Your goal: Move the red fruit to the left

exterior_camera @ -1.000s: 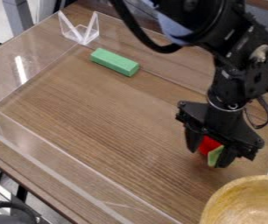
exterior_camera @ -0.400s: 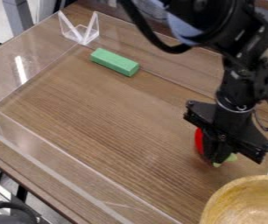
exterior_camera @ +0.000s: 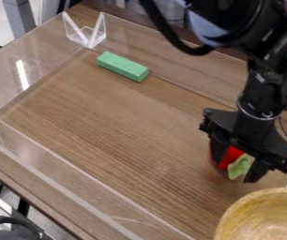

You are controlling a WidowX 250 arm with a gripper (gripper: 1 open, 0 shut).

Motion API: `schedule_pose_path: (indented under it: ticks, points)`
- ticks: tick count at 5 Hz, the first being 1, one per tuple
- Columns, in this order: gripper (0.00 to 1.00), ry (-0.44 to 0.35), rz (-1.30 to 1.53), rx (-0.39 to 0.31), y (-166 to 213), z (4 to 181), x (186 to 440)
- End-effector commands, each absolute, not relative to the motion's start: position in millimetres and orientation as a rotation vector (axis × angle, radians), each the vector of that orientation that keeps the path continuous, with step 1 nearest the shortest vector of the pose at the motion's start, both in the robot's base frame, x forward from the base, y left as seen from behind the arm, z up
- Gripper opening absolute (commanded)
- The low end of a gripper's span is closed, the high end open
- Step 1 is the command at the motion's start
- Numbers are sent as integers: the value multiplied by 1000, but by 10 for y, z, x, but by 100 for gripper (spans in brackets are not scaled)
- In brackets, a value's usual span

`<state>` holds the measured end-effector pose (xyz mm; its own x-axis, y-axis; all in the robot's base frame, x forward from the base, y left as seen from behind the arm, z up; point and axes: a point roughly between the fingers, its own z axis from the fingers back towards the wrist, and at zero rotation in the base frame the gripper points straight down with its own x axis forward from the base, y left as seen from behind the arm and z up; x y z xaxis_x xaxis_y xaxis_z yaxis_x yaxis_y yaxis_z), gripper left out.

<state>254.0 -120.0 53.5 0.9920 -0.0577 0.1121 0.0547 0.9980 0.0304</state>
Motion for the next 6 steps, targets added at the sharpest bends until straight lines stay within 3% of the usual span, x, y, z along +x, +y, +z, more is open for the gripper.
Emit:
schedule_pose_path:
  ticks: [1,2,3,4,5,6]
  points:
    - [0,-149,-40,18,-1221,608,2525]
    - [100,-150,30,16,-1253,635,2590]
    - [100,-151,97,15,-1286,661,2652]
    - [0,-155,105,13,-1340,630,2665]
    - [0,-161,109,13,-1378,596,2685]
    - [0,-195,70,1,-1307,928,2702]
